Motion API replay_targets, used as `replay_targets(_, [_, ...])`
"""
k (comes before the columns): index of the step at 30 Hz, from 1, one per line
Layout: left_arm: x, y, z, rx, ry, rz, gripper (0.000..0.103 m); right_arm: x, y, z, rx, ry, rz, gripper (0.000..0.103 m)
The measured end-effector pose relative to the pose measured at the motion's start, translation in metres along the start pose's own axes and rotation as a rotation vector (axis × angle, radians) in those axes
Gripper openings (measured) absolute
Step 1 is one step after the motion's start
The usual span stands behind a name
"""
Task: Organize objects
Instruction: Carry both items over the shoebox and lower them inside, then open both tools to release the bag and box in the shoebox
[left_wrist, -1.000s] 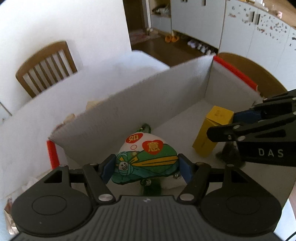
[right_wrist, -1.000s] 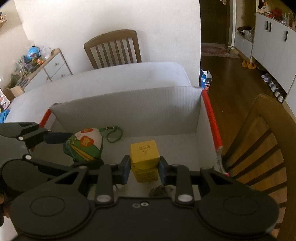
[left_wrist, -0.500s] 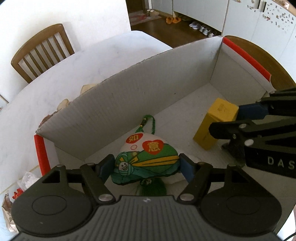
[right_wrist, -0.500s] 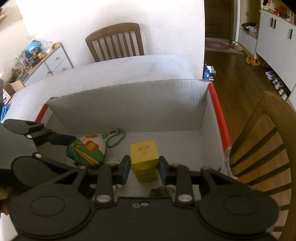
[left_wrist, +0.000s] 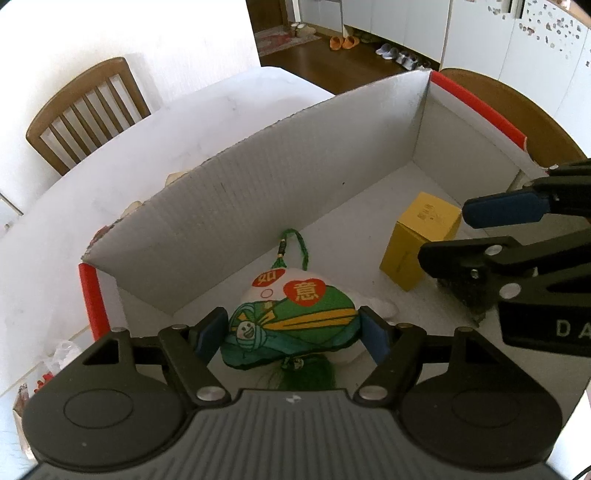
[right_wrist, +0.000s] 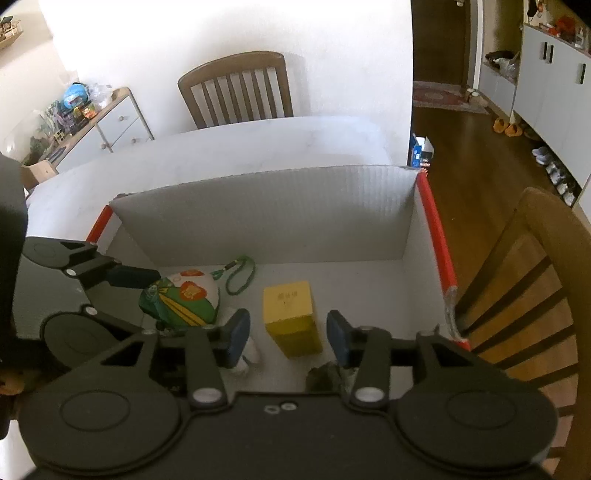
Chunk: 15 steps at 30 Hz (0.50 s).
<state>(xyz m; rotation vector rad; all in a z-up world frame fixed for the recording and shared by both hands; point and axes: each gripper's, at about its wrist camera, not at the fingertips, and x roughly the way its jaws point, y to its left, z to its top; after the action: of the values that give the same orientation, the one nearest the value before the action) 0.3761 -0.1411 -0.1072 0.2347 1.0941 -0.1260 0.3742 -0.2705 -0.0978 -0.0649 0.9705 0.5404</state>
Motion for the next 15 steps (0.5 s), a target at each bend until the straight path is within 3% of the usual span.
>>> replay_targets(15, [-0.036, 0.017, -0.011, -0.076, -0.089, -0.060, 0.081, -0.037, 0.004, -0.013, 0.024, -0.056, 0.000, 0.049])
